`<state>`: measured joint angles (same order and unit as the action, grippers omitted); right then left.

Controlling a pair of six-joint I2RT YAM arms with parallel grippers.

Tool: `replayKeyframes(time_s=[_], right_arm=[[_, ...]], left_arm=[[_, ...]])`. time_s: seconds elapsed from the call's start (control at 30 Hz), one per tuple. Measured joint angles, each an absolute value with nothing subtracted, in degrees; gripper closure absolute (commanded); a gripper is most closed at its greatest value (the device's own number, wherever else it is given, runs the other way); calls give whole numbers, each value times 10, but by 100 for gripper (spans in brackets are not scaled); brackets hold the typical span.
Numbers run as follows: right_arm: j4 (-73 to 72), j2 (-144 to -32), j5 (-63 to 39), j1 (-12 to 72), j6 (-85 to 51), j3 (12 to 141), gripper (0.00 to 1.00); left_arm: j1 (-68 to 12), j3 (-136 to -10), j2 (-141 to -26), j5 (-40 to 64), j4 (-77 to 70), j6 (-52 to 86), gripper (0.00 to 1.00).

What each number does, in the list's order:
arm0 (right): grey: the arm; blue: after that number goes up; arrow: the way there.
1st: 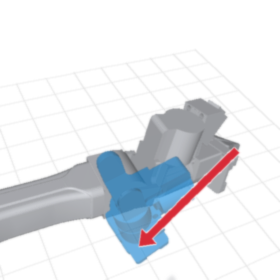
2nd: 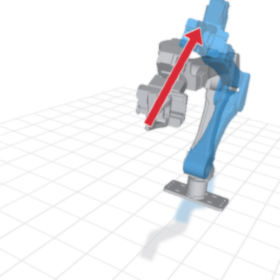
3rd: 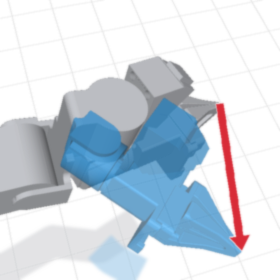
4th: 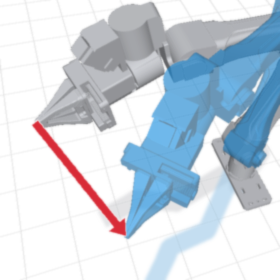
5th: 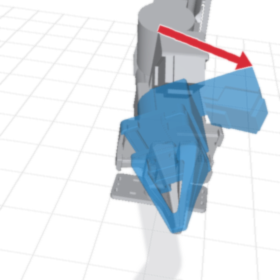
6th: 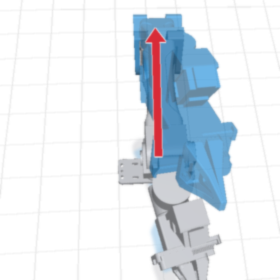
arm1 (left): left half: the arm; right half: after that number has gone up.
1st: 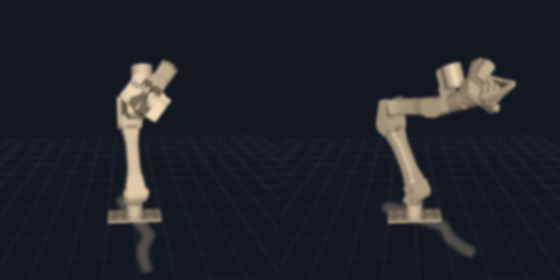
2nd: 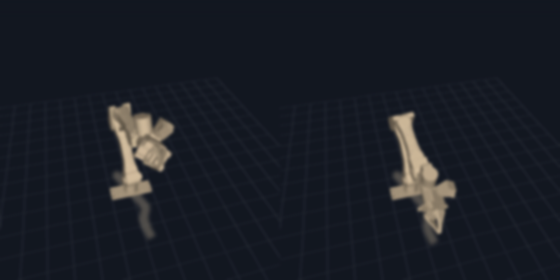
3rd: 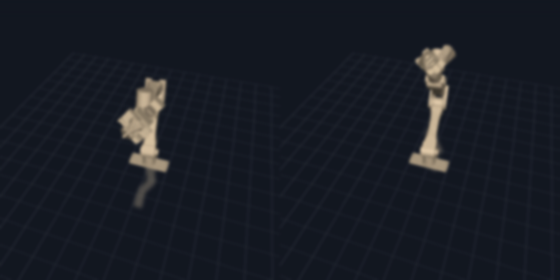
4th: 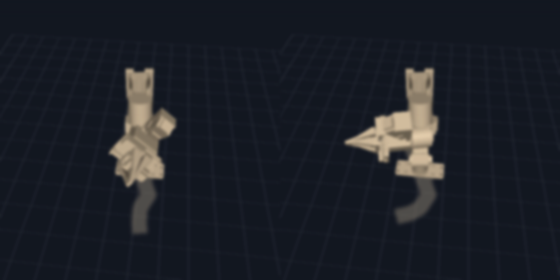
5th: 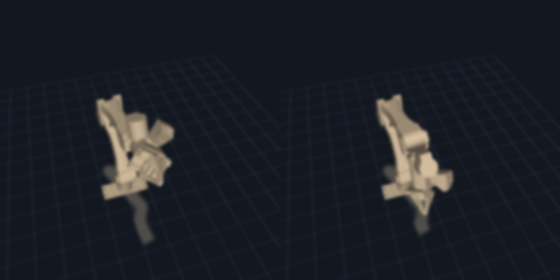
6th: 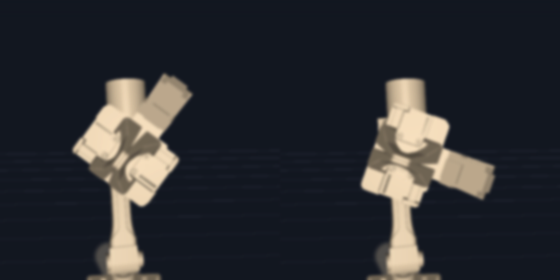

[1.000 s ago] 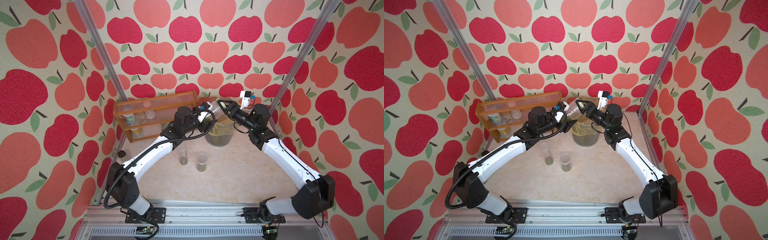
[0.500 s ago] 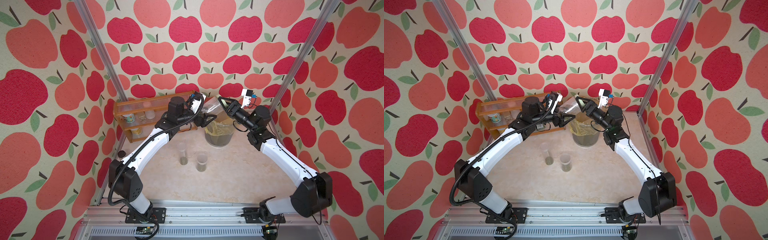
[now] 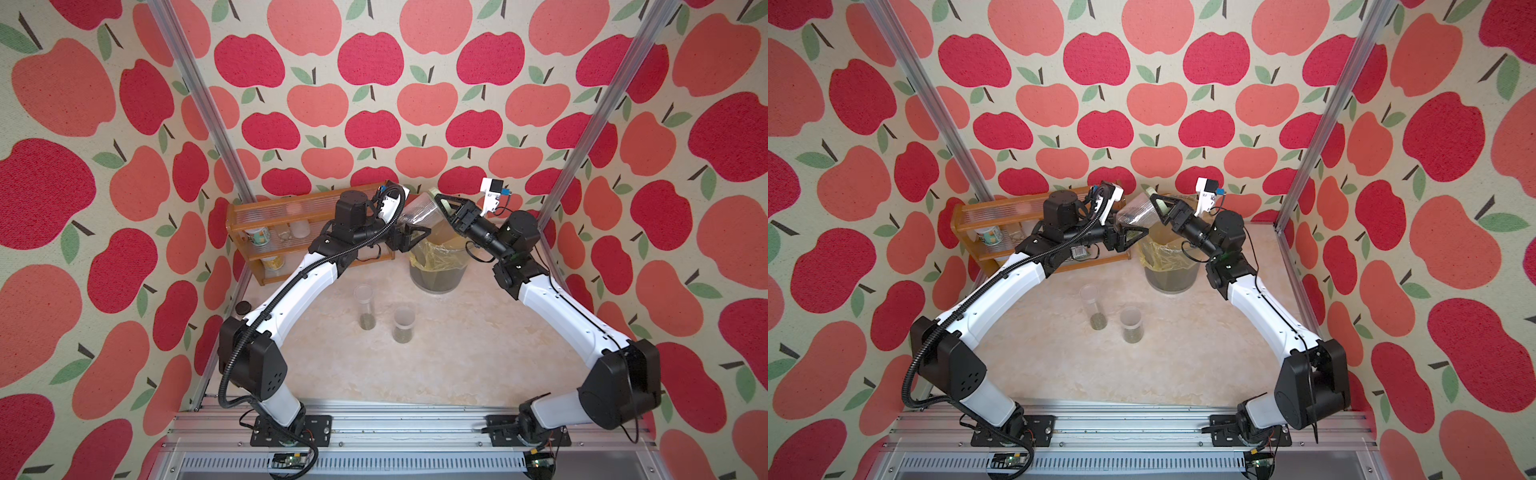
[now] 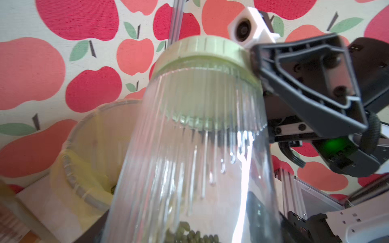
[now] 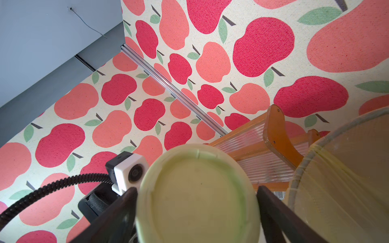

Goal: Empty moldy mung beans from jars
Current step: Unscrew the lid from the jar.

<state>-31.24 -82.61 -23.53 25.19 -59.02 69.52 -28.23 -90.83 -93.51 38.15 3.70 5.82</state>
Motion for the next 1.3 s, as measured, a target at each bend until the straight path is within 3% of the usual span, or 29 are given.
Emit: replayKeyframes(time_s=[0.2,0.47,0.67,1.3], right_arm=[[-287,-799,-230,247,-561,695,1],[-238,-774,-216,253,-538,706,2],[-221,-770,-198,259,-534,707,13],[-239,-756,-190,258,-545,682,5]], left_arm=[[-286,-898,-906,297,37,4,58],[-378,-890,-889,181,37,-160,58],[-414,-881,-889,120,34,-237,58],[-422,-881,-896,92,23,-235,59]])
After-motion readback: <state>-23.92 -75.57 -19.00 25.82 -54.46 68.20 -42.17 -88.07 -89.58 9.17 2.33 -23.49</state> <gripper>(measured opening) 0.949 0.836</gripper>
